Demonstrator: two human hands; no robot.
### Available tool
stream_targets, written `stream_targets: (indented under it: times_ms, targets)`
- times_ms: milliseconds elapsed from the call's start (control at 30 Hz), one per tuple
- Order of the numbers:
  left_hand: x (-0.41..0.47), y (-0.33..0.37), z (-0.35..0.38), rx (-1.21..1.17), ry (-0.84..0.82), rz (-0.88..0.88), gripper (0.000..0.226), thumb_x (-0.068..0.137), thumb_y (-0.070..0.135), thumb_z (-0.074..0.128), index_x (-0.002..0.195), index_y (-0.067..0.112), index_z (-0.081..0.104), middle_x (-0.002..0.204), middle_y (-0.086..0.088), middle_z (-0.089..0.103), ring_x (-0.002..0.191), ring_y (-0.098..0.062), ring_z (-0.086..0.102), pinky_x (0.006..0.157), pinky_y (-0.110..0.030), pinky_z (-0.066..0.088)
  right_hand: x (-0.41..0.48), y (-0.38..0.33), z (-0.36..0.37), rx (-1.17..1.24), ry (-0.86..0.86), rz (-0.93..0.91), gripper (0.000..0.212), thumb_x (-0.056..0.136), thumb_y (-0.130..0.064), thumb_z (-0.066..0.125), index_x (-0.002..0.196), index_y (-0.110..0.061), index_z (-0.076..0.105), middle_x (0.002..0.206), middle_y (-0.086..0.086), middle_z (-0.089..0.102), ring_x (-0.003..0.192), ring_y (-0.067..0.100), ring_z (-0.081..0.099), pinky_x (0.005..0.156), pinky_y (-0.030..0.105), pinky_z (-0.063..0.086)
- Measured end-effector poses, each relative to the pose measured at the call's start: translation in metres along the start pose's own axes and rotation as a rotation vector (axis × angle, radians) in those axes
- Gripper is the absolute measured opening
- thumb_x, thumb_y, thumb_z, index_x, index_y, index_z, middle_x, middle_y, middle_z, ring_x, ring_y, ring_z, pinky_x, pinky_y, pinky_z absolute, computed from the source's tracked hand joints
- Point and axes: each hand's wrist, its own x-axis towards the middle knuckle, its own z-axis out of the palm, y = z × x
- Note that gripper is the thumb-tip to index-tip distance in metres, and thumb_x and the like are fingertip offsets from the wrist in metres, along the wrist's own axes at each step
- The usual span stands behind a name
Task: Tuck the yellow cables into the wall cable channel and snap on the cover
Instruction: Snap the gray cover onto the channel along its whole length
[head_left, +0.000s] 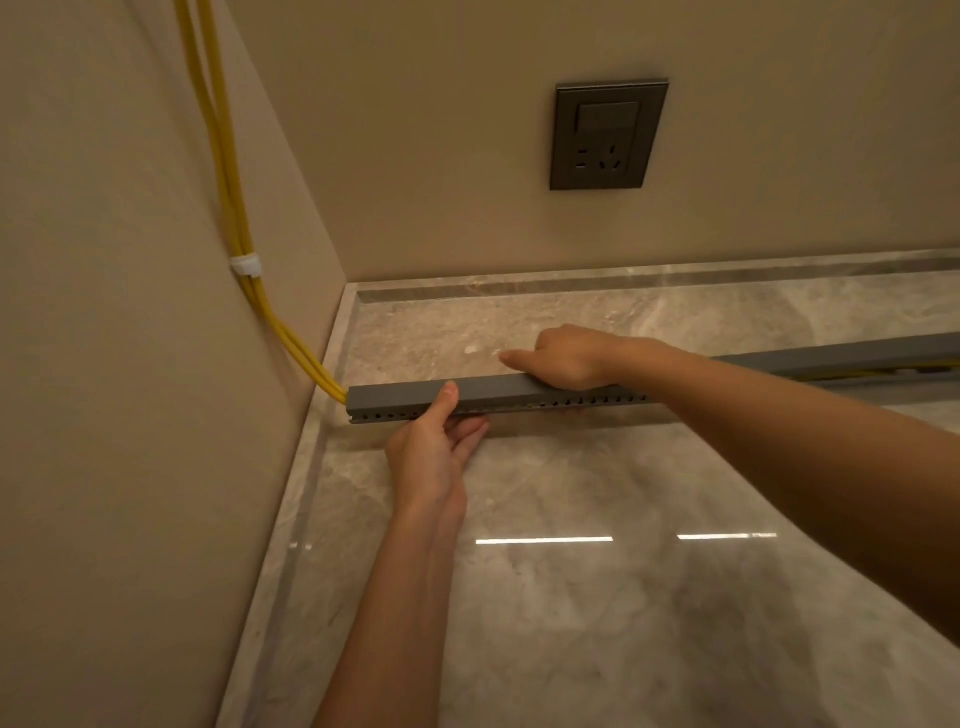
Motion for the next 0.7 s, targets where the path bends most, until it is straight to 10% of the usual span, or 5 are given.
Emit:
stream_targets:
  times_ms: [167, 333, 500, 700]
  targets:
    - [0.002, -0.002, -0.001, -0.048, 0.006, -0.036, 0.008, 0.088, 0.014, 0.059, 0.095, 0.010, 0.060, 0.092, -0.014, 0.065, 0.078, -0.021, 0.066, 0.074, -0.031, 0.054, -0.012, 0.053, -0.011, 0.016, -0.148, 0.088, 0.059, 0.093, -0.060, 0.026, 0.071, -0.016, 0.058, 0.090, 0.005, 0.056, 0.082, 0.021, 0.051, 0.082, 0.033, 0.035]
    - [-0.003, -0.007, 0.020, -0.178, 0.060, -0.140, 0.025, 0.088, 0.017, 0.061, 0.111, 0.010, 0.053, 0.104, -0.013, 0.059, 0.091, -0.026, 0.062, 0.075, -0.037, 0.056, -0.018, 0.063, -0.004, 0.034, 0.070, 0.064, 0.048, 0.096, -0.034, 0.033, 0.053, -0.013, 0.037, 0.057, 0.006, 0.043, 0.052, 0.021, 0.039, 0.052, 0.031, 0.030]
    - [-0.018, -0.026, 0.055, -0.101, 0.026, -0.299, 0.029, 0.087, 0.019, 0.064, 0.109, 0.008, 0.048, 0.113, -0.019, 0.055, 0.089, -0.028, 0.059, 0.080, -0.041, 0.055, -0.027, 0.064, 0.005, -0.011, 0.243, 0.000, 0.059, 0.094, -0.049, 0.032, 0.048, -0.013, 0.041, 0.049, 0.002, 0.047, 0.047, 0.018, 0.045, 0.047, 0.028, 0.028]
    - [-0.015, -0.033, 0.061, -0.088, 0.090, -0.227, 0.036, 0.086, 0.017, 0.064, 0.115, 0.004, 0.048, 0.117, -0.022, 0.057, 0.087, -0.029, 0.062, 0.078, -0.038, 0.056, -0.065, 0.097, 0.000, -0.107, 0.177, -0.221, 0.041, 0.086, -0.061, 0.043, 0.089, -0.024, 0.059, 0.073, -0.006, 0.060, 0.064, 0.013, 0.054, 0.054, 0.027, 0.038]
